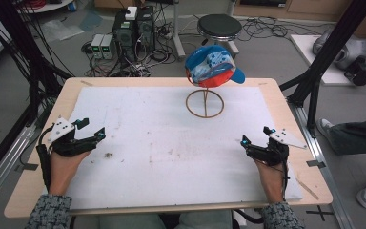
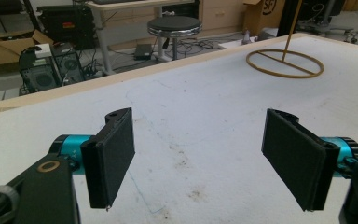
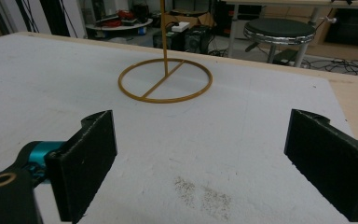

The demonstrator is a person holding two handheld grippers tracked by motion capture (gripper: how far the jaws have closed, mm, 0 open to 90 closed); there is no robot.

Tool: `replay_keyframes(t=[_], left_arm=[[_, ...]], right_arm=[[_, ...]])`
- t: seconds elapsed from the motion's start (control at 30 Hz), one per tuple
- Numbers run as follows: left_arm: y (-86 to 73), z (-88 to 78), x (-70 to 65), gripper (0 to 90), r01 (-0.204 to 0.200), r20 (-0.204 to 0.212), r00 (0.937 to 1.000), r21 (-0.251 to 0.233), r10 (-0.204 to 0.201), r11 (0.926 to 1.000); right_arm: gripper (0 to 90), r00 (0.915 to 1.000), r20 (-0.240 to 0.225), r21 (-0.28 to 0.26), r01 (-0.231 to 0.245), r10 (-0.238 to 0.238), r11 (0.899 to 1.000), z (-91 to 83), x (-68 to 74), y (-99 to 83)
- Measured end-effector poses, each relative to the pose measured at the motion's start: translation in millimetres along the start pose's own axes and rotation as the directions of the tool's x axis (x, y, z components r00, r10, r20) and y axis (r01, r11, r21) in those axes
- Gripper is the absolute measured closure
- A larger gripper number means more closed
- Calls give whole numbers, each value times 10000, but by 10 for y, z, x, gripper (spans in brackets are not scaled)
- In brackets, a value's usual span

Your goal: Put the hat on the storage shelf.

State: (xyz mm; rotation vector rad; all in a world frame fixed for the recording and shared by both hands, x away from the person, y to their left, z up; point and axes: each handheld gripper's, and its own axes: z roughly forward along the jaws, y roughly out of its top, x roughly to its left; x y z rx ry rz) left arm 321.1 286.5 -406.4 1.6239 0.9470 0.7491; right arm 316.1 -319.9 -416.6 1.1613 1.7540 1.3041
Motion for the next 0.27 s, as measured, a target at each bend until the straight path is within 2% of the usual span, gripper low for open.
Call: replay_keyframes(t=[0.27], left_arm=[[-10, 16, 8, 254, 22, 17, 10000, 119, -22, 9999]], right_arm=[[83, 10000, 2, 26, -26, 26, 10000, -5, 12, -1]])
